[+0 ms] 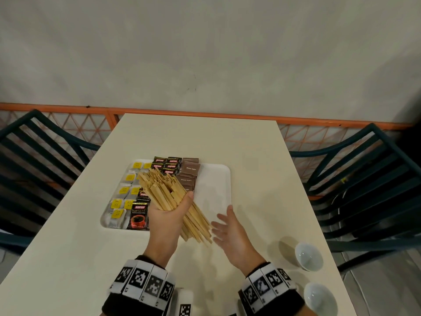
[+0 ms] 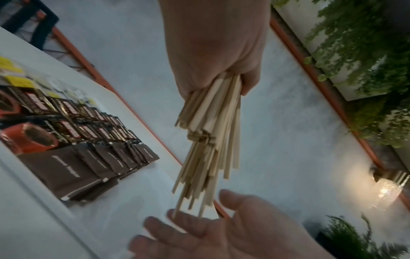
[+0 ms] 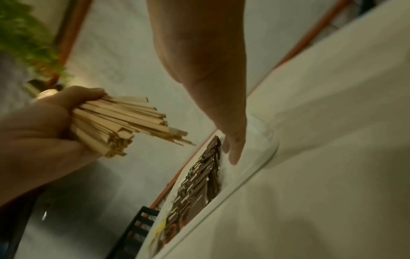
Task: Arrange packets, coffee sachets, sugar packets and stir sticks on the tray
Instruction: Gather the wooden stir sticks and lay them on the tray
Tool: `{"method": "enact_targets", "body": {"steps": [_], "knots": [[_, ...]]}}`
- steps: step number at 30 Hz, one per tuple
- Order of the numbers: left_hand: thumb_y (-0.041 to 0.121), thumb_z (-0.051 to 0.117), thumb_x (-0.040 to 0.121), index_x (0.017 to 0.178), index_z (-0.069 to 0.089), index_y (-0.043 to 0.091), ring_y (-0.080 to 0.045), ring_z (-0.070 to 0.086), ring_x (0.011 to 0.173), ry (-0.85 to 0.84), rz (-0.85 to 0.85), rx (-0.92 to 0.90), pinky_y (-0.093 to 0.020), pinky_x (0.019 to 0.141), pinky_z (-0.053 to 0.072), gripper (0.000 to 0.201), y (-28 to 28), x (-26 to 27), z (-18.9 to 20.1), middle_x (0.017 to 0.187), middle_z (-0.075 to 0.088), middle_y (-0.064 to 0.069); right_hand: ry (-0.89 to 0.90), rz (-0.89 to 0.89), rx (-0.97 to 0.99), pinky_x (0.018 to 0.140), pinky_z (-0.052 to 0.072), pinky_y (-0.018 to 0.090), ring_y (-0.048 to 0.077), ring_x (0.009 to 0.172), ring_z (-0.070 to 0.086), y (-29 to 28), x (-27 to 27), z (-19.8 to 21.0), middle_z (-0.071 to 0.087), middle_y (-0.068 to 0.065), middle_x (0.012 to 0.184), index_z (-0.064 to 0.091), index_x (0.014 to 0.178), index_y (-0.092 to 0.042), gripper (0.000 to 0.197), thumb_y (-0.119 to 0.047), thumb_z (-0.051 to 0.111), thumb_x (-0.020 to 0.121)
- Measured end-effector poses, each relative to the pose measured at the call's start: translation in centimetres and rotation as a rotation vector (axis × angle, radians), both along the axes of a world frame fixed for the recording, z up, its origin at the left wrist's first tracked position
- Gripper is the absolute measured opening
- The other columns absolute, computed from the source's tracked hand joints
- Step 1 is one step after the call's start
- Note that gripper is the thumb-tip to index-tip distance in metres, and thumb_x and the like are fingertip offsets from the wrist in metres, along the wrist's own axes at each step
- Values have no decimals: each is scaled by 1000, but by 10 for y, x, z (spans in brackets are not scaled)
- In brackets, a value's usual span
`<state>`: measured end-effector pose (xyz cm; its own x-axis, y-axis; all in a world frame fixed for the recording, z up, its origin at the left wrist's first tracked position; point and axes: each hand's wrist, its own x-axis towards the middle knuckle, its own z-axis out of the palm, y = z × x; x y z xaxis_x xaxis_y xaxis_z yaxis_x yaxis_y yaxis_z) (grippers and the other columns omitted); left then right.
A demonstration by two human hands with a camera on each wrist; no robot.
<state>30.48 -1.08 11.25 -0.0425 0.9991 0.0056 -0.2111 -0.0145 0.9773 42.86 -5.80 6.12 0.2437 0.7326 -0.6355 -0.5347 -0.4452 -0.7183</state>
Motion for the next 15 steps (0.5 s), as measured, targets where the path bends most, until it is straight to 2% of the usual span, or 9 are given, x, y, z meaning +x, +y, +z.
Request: {"method": "enact_targets", "body": {"steps": [2, 5, 7, 9, 12, 15], "knots": [[7, 73, 75, 83, 62, 8, -3, 65, 66, 30, 20, 40, -19, 65, 53, 14, 1, 5, 4, 72, 67, 4, 254, -36, -39, 98, 43, 37, 27, 104, 59, 4, -1, -1, 54, 19, 129, 47, 130, -1, 67, -55, 32, 94], [5, 73, 75, 82, 61, 8, -8, 65, 69, 65, 33, 88, -24, 71, 54, 14, 0, 13, 4, 75, 66, -1, 410, -47, 24, 96, 47, 38, 28, 104, 62, 13, -7, 10, 62, 22, 120, 50, 125, 4, 62, -47, 26, 98], [4, 73, 74, 87, 63, 2, -12, 66, 72, 69, 37, 73, -29, 74, 54, 16, -2, 17, 1, 78, 67, -3, 417, -59, 49, 80, 54, 37, 28, 89, 67, 16, -12, 18, 67, 21, 105, 51, 121, 5, 54, -38, 25, 100], [2, 72, 75, 86, 63, 2, -11, 65, 69, 63, 38, 57, -32, 74, 54, 14, -3, 18, -3, 76, 67, -3, 404, -67, 62, 66, 53, 35, 26, 76, 67, 15, -16, 22, 68, 20, 92, 53, 113, 5, 45, -29, 27, 101], [-1, 71, 75, 81, 63, 7, -7, 64, 64, 68, 32, 41, -29, 70, 54, 13, -3, 17, -6, 70, 67, 4, 395, -24, 88, 66, 52, 35, 24, 72, 67, 12, -19, 22, 71, 17, 79, 57, 101, 3, 37, -22, 29, 100], [0, 72, 75, 87, 64, -1, -10, 65, 67, 101, 11, 44, -29, 70, 55, 15, -3, 15, -10, 73, 68, 0, 358, 69, 111, 69, 51, 33, 20, 73, 67, 11, -19, 23, 72, 11, 80, 59, 104, -4, 38, -28, 29, 101]]}}
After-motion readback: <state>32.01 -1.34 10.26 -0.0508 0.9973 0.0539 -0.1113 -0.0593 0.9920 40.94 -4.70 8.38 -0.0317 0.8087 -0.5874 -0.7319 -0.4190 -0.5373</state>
